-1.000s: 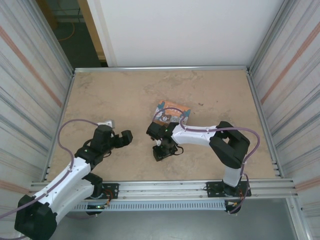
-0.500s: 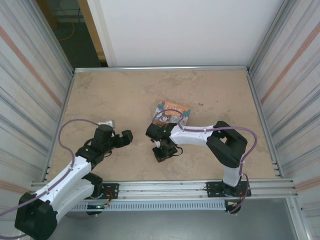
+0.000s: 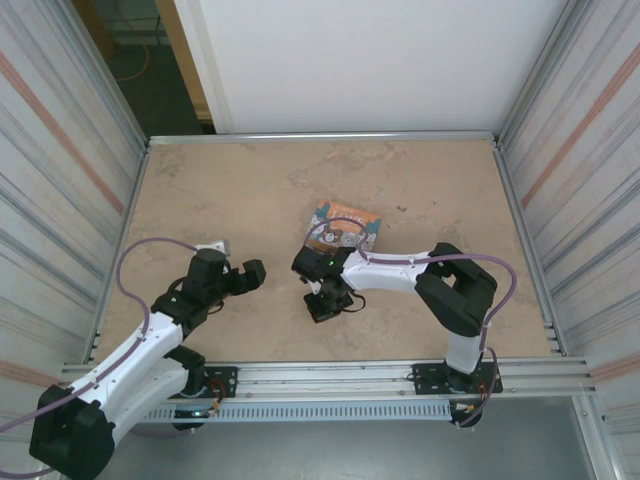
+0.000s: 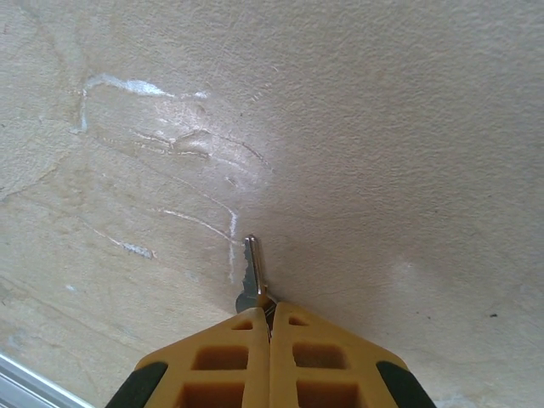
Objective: Unlock a padlock with a key
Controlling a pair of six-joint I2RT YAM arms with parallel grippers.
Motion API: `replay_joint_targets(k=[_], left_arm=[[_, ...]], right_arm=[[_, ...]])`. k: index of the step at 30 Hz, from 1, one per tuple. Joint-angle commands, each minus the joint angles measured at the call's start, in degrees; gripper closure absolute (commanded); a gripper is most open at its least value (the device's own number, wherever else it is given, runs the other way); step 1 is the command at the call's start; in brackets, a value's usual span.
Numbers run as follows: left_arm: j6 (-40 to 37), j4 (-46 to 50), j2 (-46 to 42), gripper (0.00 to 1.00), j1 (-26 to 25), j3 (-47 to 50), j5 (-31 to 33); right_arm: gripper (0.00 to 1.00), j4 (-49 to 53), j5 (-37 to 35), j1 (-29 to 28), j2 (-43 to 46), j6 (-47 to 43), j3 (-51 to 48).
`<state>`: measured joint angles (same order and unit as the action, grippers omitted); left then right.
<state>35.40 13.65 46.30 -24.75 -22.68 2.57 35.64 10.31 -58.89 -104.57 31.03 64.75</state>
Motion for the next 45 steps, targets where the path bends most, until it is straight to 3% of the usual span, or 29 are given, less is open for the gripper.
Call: replay_joint_targets(k=[1, 11, 22, 32, 40, 45], left_arm=[[1.1, -0.3, 0.1, 0.01, 1.3, 0.1, -1.4], [8.2, -8.4, 3.4, 0.01, 9.5, -2.1, -20.1], [15.0, -16.0, 9.2, 0.05, 9.6, -8.1, -33.8], [16.4, -22.9, 15.3, 0.26, 4.4, -15.1, -35.5], [15.7, -25.1, 22.1, 0.36, 0.3, -19.2, -33.8], [15.2, -25.8, 25.0, 0.52, -1.3, -20.8, -33.5]], right_arm=[[1.00, -3.7, -1.1, 1.3, 4.7, 1.1, -2.6], [1.00, -21.5, 0.1, 5.2, 16.6, 3.4, -11.1], [1.00, -41.6, -1.6, 11.0, 23.7, 9.7, -16.8], [1.00, -53.1, -1.6, 12.9, 23.1, 13.1, -16.8], [1.00, -53.8, -0.4, 13.0, 23.0, 13.8, -17.2], [1.00, -53.5, -0.6, 13.0, 23.7, 13.7, -17.8]])
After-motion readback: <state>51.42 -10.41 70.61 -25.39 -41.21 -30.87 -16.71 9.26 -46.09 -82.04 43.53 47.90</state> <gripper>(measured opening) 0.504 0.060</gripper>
